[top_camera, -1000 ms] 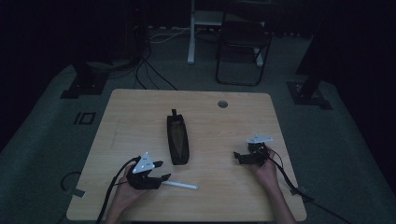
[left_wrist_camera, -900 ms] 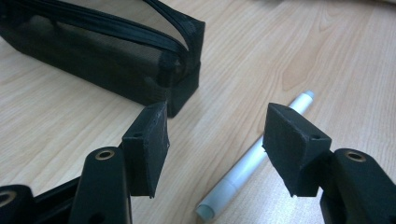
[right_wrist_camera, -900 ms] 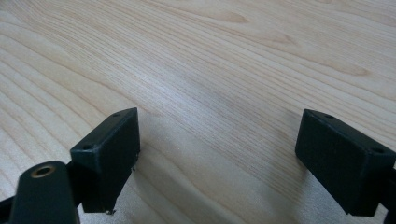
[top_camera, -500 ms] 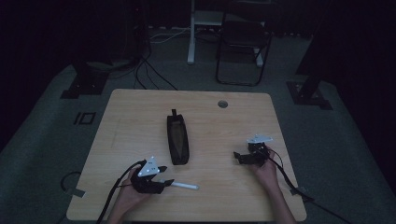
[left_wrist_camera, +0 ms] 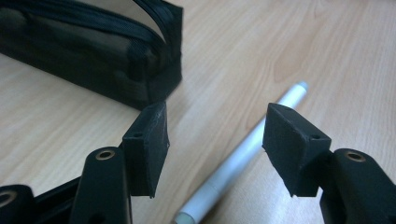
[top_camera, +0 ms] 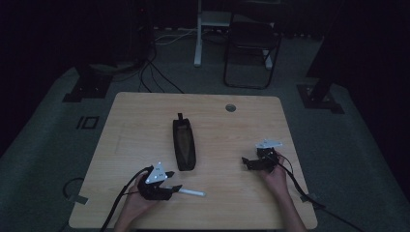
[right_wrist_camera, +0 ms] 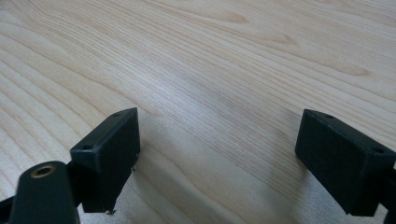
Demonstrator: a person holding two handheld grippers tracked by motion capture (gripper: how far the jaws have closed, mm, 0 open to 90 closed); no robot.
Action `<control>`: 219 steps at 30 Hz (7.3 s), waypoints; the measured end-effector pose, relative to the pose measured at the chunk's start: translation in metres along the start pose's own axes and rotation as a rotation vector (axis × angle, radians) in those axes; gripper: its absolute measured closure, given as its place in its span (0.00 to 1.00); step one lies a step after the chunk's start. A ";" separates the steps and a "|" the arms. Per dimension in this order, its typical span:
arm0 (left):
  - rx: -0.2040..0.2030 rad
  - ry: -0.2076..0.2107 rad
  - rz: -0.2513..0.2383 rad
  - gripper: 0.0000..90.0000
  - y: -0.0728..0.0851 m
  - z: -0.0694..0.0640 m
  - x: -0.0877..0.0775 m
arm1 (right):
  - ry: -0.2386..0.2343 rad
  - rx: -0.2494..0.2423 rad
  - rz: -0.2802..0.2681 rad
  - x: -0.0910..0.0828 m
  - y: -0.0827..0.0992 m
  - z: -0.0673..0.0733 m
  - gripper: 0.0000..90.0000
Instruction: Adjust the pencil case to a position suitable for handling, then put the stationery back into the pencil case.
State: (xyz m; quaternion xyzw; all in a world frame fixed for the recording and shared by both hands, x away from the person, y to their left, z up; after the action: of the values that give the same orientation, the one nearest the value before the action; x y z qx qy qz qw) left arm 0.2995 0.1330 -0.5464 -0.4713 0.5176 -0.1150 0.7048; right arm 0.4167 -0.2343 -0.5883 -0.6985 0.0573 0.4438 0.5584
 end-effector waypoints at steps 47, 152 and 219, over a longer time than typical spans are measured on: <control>-0.087 -0.286 0.001 0.45 -0.057 0.059 0.036 | 0.000 0.000 0.000 0.000 0.000 0.000 0.16; 0.149 0.056 0.142 0.50 0.001 -0.023 0.026 | 0.000 0.000 0.000 0.000 0.000 0.000 0.16; 0.016 0.059 0.110 0.87 0.001 -0.012 0.016 | 0.000 0.000 0.000 0.000 0.000 0.000 0.16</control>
State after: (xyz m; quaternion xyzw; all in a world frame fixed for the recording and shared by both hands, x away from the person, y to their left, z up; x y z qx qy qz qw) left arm 0.2957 0.1168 -0.5575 -0.4329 0.5624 -0.0939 0.6982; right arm 0.4168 -0.2343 -0.5883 -0.6984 0.0573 0.4438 0.5585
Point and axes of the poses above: each handheld gripper's, and its own axes: x roughly forward along the jaws, y roughly out of its underside, z roughly to its left, the point moved 5 cm from there along x, roughly forward along the jaws, and after that the axes turned 1 degree about x, right-handed, at the moved point
